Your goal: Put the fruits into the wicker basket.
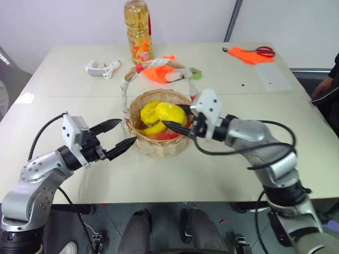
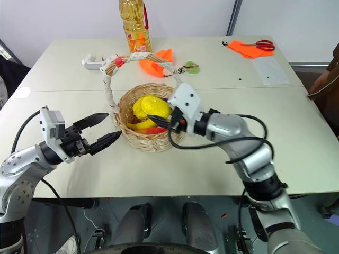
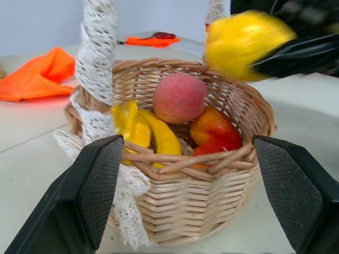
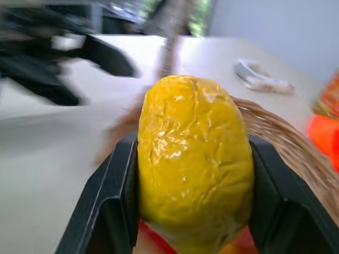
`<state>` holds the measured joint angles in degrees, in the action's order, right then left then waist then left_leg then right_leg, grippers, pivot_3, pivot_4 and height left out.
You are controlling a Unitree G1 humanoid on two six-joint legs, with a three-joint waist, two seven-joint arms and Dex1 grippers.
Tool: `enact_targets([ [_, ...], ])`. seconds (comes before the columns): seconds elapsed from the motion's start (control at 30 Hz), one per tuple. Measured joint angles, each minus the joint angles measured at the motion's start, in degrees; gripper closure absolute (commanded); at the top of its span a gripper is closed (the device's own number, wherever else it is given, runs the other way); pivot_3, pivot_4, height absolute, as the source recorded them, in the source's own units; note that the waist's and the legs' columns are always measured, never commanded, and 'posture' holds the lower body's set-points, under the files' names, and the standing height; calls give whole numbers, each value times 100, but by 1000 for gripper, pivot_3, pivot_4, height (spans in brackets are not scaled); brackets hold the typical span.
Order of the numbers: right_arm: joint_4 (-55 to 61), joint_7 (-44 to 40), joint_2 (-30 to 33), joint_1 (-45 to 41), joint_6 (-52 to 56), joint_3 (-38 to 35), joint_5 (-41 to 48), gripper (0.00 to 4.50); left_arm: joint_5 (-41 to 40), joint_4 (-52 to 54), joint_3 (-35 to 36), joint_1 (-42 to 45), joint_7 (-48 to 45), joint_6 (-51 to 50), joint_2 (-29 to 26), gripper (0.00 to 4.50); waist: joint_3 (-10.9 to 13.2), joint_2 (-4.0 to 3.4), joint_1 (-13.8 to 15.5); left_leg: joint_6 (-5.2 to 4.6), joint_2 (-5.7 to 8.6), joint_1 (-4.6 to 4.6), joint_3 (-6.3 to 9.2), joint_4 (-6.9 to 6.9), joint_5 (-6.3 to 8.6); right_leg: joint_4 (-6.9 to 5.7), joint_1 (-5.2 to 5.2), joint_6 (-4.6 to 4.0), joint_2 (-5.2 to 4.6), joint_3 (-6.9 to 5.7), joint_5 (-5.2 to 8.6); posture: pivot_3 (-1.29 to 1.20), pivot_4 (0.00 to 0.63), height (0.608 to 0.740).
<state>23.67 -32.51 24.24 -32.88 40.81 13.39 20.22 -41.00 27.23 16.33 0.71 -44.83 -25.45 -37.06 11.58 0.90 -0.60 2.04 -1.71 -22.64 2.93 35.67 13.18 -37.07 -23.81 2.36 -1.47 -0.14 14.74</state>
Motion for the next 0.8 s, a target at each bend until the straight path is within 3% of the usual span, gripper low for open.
enact_targets([
  [0.07, -77, 121, -108, -90, 0, 101, -149, 171, -26, 57, 12, -32, 34, -1, 20, 330, 0, -1, -8, 0, 0, -6, -4, 0, 0, 0, -8, 1, -1, 0, 0, 0, 150, 740],
  [0.1, -76, 125, -104, -127, -39, 127, -208, 74, -30, 103, 12, -58, 53, -2, 31, 330, 0, -1, -10, 0, 0, -7, -4, 0, 0, -1, -9, 1, 0, 0, -1, 0, 150, 740],
  [0.27, 271, -190, 162, 31, -147, -84, -40, 74, -37, 222, 15, -115, 132, -3, 84, 330, 0, 0, -6, -1, -1, -6, -1, -1, 0, -2, -10, 1, 4, -1, 0, 0, 150, 740],
  [0.47, 553, -568, 456, 1083, -237, -1194, 637, 74, -77, 216, 15, -138, 151, -7, 175, 330, -1, 1, -17, -1, -2, 0, -5, 0, 1, -2, -6, 10, 6, -1, 5, 0, 150, 740],
  [0.57, 221, -288, 258, 1187, -267, -1311, 570, 74, -97, 197, -10, -52, 150, -7, 248, 330, -1, 1, -57, -1, -9, 11, -14, 0, 1, -6, -6, 8, 9, 2, 3, 0, 150, 740],
  [0.7, -575, 341, -251, 682, -576, -1260, 146, 74, -96, 146, -100, 27, 144, -7, 311, 330, 0, -1, -53, -2, -20, 17, -11, 1, 0, -14, -7, -1, 39, 13, -2, 0, 150, 740],
  [0.8, -1257, 764, -637, 244, -794, -1270, -99, 948, -89, 101, -226, 58, 149, -7, 372, 330, 0, 0, -42, -2, -23, 13, -10, -1, 0, -13, -10, -5, 45, 15, -4, 0, 150, 740],
])
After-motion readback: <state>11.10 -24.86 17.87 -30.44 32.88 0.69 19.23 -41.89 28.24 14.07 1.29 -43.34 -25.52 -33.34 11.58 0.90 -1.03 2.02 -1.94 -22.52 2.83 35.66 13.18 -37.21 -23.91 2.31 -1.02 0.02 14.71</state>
